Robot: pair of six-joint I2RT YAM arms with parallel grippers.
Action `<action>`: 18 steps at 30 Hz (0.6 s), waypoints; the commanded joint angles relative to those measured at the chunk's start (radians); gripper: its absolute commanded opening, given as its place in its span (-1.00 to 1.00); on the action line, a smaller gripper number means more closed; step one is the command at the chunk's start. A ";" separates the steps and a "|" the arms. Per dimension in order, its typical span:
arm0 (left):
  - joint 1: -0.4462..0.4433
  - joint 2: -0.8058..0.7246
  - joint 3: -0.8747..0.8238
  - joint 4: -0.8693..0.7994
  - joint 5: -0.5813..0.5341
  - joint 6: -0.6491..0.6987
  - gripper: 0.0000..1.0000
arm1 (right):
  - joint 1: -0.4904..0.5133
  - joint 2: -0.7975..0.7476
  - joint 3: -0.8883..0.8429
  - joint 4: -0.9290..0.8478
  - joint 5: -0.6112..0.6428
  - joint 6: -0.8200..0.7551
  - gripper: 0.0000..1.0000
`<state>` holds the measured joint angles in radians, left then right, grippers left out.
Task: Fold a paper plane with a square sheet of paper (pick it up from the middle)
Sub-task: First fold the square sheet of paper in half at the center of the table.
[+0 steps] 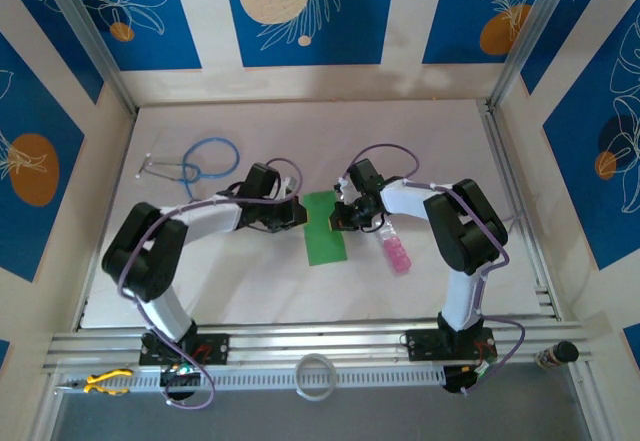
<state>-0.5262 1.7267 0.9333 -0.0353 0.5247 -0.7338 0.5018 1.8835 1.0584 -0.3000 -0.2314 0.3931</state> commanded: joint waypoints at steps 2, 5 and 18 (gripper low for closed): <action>0.014 0.091 0.059 0.051 0.079 0.004 -0.89 | 0.000 0.064 -0.034 -0.136 0.096 -0.019 -1.00; 0.014 0.132 0.074 0.091 0.104 -0.006 -0.88 | -0.001 0.066 -0.032 -0.138 0.098 -0.018 -1.00; 0.028 0.248 0.022 0.074 0.015 0.008 -0.92 | 0.000 0.071 -0.036 -0.140 0.098 -0.012 -1.00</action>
<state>-0.5064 1.9274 0.9897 0.0494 0.5701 -0.7338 0.5018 1.8866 1.0607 -0.3019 -0.2325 0.3935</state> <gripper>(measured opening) 0.061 0.045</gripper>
